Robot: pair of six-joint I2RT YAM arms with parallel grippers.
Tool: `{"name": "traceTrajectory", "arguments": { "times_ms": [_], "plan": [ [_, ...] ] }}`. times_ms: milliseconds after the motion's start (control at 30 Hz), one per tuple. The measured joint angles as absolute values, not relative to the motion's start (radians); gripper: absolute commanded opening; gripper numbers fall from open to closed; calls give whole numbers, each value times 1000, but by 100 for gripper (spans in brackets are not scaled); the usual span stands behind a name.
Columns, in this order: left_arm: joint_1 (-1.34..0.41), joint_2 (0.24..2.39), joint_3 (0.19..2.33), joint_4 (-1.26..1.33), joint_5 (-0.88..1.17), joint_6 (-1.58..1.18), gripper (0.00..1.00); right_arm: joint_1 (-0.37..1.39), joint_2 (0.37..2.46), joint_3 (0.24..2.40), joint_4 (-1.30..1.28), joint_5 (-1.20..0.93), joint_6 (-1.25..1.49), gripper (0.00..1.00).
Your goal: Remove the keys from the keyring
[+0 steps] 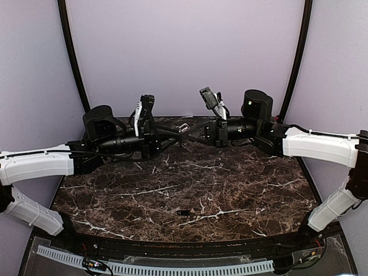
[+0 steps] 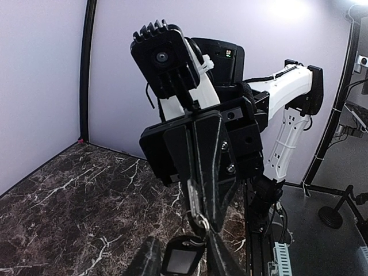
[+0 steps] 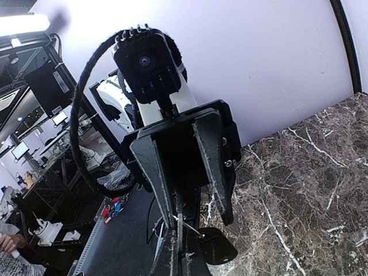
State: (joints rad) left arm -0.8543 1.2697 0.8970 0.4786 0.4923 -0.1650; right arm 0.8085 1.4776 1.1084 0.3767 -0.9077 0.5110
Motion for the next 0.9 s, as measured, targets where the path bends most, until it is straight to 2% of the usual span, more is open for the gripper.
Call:
{"name": "traceTrajectory", "arguments": {
  "times_ms": [433,700,767,900],
  "plan": [
    [-854,1277,897,501,493,-159,0,809,1478,1108,382,-916,511,0],
    [-854,1275,897,501,485,-143,1,809,1478,1108,381,-916,511,0],
    [-854,1268,893,502,480,-136,8,809,1478,1108,380,-916,511,0],
    [-854,1246,875,519,473,-117,16,809,1478,1108,380,-918,519,0]
  ]
}}
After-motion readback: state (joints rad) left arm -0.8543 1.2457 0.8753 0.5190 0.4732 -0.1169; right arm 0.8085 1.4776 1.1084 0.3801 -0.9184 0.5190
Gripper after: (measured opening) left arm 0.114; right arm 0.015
